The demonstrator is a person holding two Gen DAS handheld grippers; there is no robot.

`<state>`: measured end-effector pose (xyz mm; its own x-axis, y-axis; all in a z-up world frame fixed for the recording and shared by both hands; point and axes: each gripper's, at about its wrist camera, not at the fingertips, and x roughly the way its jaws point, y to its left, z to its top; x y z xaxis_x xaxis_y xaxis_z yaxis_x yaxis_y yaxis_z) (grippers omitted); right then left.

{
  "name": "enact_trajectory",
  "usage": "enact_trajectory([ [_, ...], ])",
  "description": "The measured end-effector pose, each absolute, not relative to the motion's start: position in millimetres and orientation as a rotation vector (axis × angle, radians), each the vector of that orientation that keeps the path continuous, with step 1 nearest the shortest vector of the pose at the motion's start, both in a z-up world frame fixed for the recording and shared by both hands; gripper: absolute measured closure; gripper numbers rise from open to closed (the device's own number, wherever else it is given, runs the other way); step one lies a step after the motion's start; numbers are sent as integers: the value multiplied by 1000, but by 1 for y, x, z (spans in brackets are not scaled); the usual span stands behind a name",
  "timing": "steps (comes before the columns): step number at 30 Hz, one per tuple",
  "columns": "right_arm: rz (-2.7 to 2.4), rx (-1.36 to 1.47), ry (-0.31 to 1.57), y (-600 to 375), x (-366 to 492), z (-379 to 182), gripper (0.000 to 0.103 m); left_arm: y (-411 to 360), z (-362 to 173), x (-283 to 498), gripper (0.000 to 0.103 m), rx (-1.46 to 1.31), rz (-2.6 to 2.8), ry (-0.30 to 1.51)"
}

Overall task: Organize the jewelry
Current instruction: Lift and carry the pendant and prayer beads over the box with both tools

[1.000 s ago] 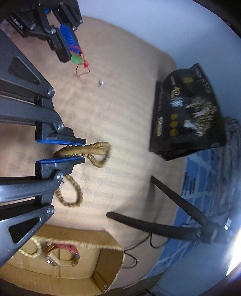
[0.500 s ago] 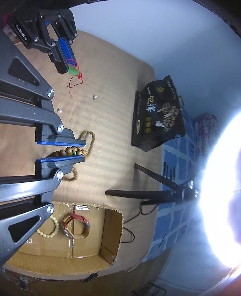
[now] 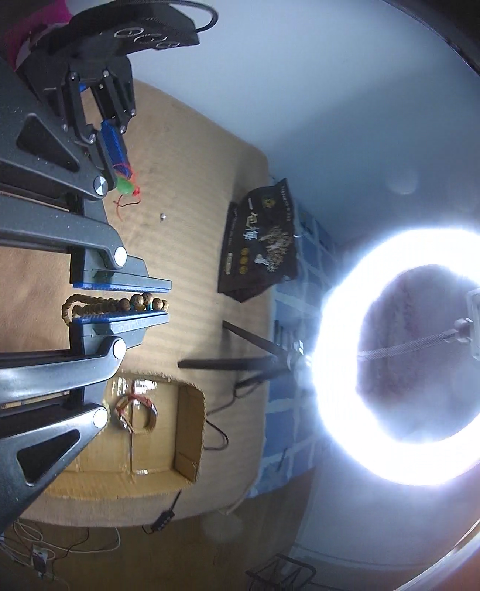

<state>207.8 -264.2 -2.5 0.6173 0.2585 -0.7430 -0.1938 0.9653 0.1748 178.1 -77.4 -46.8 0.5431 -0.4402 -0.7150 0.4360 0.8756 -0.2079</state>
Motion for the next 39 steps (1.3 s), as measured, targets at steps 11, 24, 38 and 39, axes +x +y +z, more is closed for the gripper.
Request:
enact_trajectory([
  [11, 173, 77, 818, -322, 186, 23, 96, -127, -40, 175, 91, -15, -595, 841],
  [24, 73, 75, 827, -378, 190, 11, 96, -189, -56, 178, 91, -1, -664, 863],
  [38, 26, 103, 886, -409, 208, -32, 96, -234, -91, 182, 91, 26, -689, 905],
  [39, 24, 106, 891, -411, 208, -35, 96, -235, -94, 182, 91, 25, -689, 909],
])
